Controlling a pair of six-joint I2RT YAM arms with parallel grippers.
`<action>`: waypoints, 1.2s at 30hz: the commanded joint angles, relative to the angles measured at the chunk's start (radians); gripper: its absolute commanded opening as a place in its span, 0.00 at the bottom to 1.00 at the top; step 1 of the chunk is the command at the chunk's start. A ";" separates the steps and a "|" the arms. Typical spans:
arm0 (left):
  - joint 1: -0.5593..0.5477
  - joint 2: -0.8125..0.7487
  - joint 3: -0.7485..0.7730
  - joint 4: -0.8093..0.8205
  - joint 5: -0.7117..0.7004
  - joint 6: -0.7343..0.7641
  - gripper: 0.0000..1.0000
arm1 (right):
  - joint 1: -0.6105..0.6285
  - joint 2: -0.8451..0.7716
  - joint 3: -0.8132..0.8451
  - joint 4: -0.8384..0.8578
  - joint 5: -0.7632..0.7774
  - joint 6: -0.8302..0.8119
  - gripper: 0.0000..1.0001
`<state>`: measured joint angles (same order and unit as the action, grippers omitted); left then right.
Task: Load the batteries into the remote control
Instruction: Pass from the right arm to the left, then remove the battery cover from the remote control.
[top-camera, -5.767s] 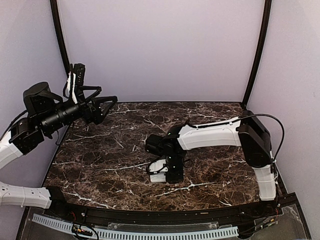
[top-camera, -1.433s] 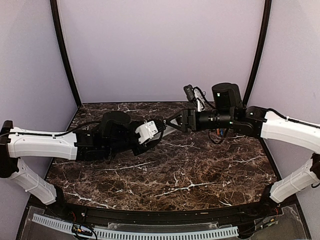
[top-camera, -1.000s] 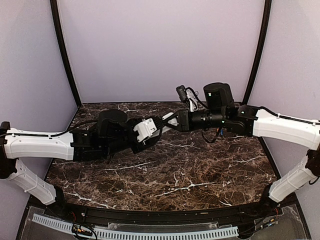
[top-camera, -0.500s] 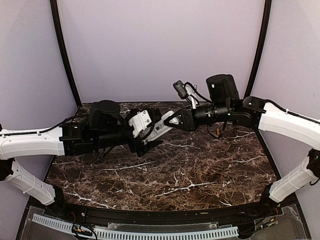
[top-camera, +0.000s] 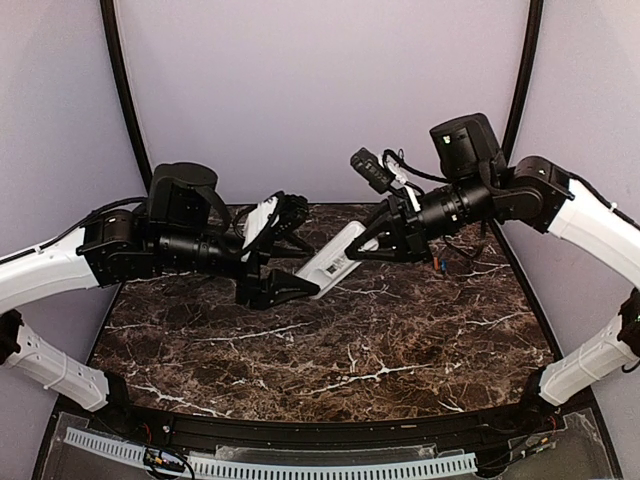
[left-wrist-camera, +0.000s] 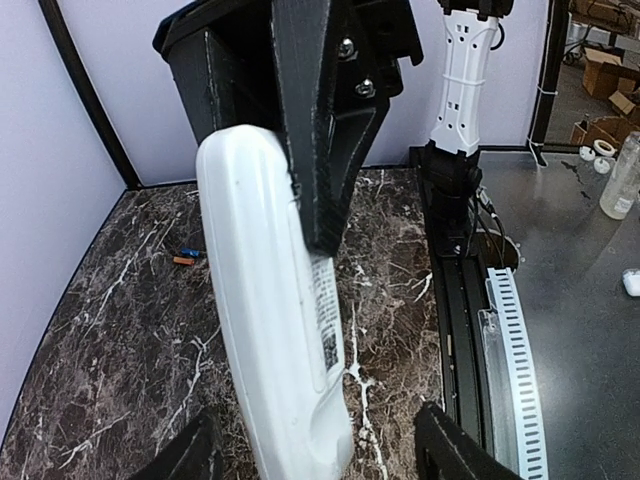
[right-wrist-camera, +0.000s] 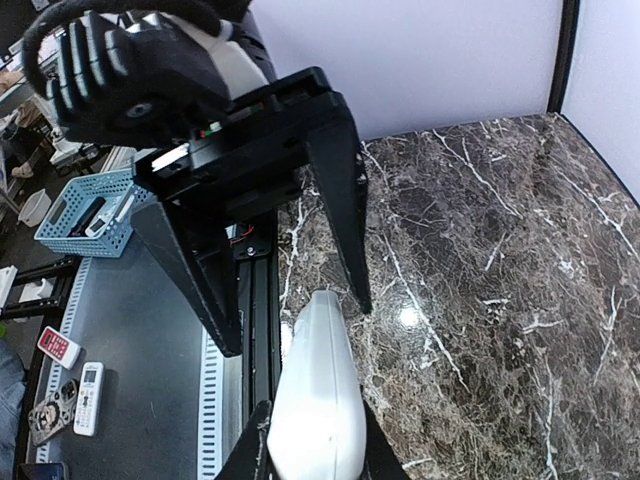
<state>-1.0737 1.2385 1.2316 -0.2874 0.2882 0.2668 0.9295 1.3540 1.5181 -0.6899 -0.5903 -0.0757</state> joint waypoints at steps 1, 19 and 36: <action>0.010 0.033 0.061 -0.104 0.059 -0.033 0.62 | 0.034 -0.011 0.058 -0.027 -0.027 -0.117 0.00; 0.013 0.027 0.026 0.010 0.050 -0.077 0.00 | 0.063 -0.003 0.083 0.001 0.074 -0.161 0.01; 0.021 -0.008 -0.061 0.214 -0.195 -0.374 0.00 | 0.111 -0.344 -0.521 0.890 0.271 -0.434 0.95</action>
<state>-1.0576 1.2575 1.1824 -0.1410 0.1749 -0.0017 1.0031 1.0557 1.1503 -0.2241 -0.2951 -0.3351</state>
